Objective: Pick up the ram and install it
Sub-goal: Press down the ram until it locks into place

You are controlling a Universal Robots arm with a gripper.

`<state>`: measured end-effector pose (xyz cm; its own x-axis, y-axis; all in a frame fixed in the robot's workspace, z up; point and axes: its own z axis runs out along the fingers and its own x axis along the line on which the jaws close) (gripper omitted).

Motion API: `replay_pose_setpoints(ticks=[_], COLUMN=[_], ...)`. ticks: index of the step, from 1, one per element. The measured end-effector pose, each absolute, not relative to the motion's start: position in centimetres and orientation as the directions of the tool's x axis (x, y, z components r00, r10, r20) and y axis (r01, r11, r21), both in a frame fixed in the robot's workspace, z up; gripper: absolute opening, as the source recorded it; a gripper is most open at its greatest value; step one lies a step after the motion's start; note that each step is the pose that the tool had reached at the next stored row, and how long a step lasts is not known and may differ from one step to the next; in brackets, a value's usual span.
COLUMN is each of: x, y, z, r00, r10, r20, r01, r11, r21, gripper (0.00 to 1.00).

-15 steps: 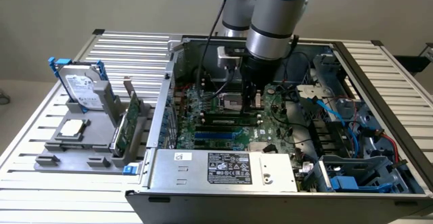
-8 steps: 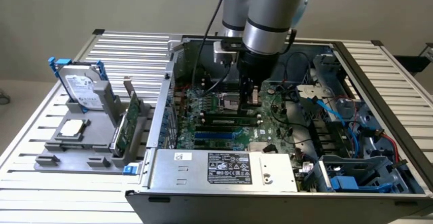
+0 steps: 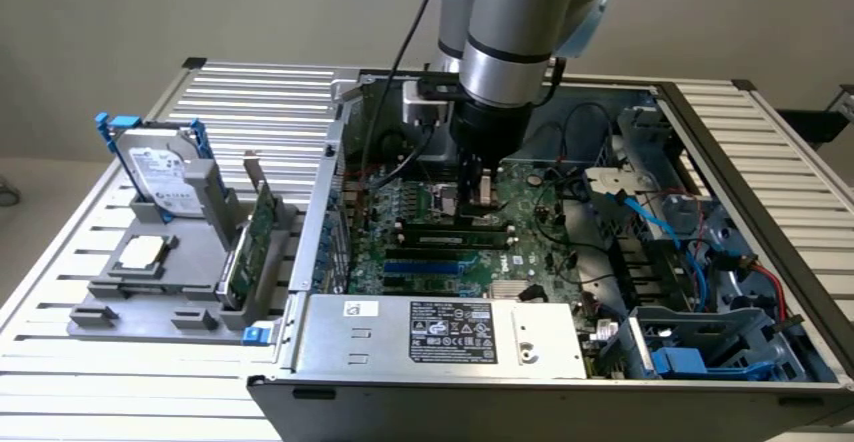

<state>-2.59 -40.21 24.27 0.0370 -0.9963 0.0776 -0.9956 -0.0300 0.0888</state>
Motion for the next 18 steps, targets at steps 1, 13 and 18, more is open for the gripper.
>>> replay_pose_setpoints(ticks=[1, 13, 18], x=[-2.72, -2.78, -2.78], y=[-40.22, -40.21, -40.21], z=[24.31, 24.55, 24.62], r00=[0.036, 0.036, 0.036], r10=[-0.996, -0.996, -0.996], r20=[0.078, 0.078, 0.078], r01=[-0.996, -0.996, -0.996], r11=[-0.029, -0.029, -0.029], r21=[0.089, 0.089, 0.089], gripper=[0.11, 0.11, 0.11])
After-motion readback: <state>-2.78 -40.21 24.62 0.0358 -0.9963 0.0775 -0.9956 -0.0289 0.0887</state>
